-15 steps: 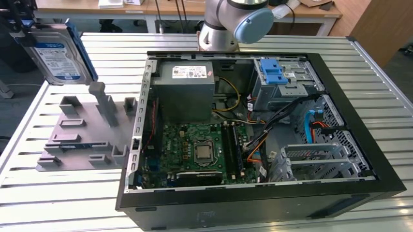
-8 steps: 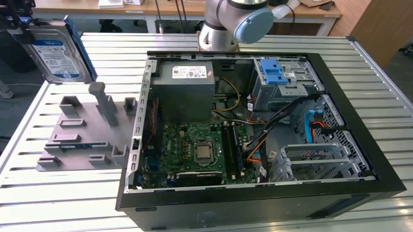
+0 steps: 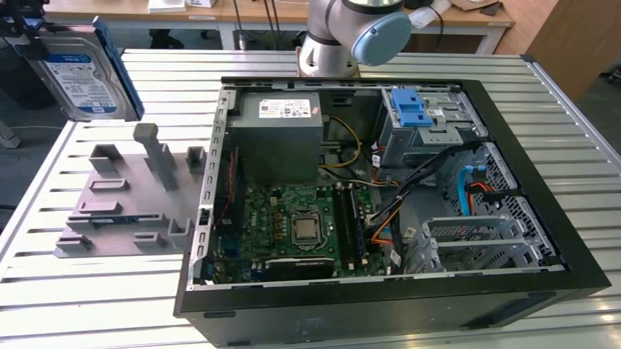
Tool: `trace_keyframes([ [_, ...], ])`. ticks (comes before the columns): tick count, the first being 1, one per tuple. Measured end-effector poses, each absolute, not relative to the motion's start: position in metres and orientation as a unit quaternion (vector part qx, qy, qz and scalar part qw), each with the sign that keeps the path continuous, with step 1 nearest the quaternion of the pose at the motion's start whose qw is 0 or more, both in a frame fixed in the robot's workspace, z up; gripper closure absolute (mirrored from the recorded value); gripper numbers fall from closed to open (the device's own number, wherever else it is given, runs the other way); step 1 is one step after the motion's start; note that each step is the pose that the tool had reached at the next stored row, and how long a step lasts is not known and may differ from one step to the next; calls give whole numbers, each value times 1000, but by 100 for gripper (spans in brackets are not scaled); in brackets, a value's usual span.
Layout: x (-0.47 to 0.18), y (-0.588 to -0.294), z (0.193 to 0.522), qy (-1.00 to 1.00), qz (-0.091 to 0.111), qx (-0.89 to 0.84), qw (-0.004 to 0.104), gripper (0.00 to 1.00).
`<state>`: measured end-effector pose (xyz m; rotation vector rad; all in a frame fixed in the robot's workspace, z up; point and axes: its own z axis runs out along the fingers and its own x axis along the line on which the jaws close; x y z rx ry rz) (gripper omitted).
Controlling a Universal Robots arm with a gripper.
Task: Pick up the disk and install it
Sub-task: 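Pick up the disk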
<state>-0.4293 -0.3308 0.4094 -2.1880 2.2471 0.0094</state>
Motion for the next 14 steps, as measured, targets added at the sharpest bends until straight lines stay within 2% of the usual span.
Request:
trace_keyframes([
  [14,-429,-331,426,716,3,-698,3,64],
])
